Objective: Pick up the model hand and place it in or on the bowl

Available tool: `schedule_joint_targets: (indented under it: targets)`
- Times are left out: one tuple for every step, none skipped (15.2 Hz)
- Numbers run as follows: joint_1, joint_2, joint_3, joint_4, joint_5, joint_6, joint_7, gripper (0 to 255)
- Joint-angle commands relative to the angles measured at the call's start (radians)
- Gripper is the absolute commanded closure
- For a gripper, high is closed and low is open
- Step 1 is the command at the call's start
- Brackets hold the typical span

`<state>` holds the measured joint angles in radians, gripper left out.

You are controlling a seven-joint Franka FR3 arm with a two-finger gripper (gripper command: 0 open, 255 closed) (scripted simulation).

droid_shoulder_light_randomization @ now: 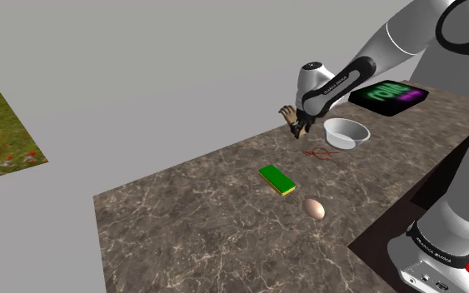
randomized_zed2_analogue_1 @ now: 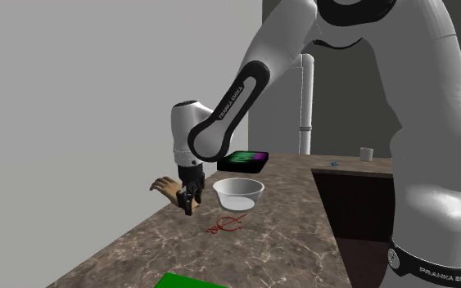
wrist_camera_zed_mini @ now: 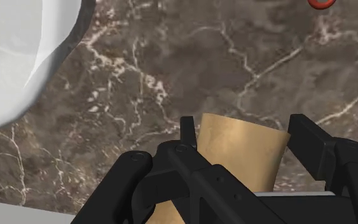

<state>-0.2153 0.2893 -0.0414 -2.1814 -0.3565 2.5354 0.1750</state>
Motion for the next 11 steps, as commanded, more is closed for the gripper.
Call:
schedule_joint_targets:
  targets:
    - [-0.002, -0.031, 0.003, 0.002, 0.007, -0.004, -0.008, 255]
    - [-0.002, -0.041, 0.005, 0.003, 0.011, -0.015, -0.013, 255]
    - [-0.003, -0.051, 0.007, 0.005, 0.015, -0.027, -0.018, 255]
    - [-0.004, -0.061, 0.009, 0.007, 0.019, -0.038, -0.022, 255]
    - [-0.005, -0.07, 0.01, 0.009, 0.023, -0.049, -0.027, 255]
    - [-0.005, -0.08, 0.012, 0.012, 0.027, -0.061, -0.032, 255]
    - [-0.006, -0.089, 0.013, 0.014, 0.03, -0.072, -0.036, 255]
    - [-0.006, -0.098, 0.014, 0.017, 0.034, -0.084, -0.041, 255]
    - [-0.006, -0.107, 0.016, 0.02, 0.038, -0.096, -0.046, 255]
    - [-0.007, -0.115, 0.017, 0.024, 0.042, -0.107, -0.05, 255]
    - [-0.007, -0.124, 0.018, 0.027, 0.045, -0.119, -0.054, 255]
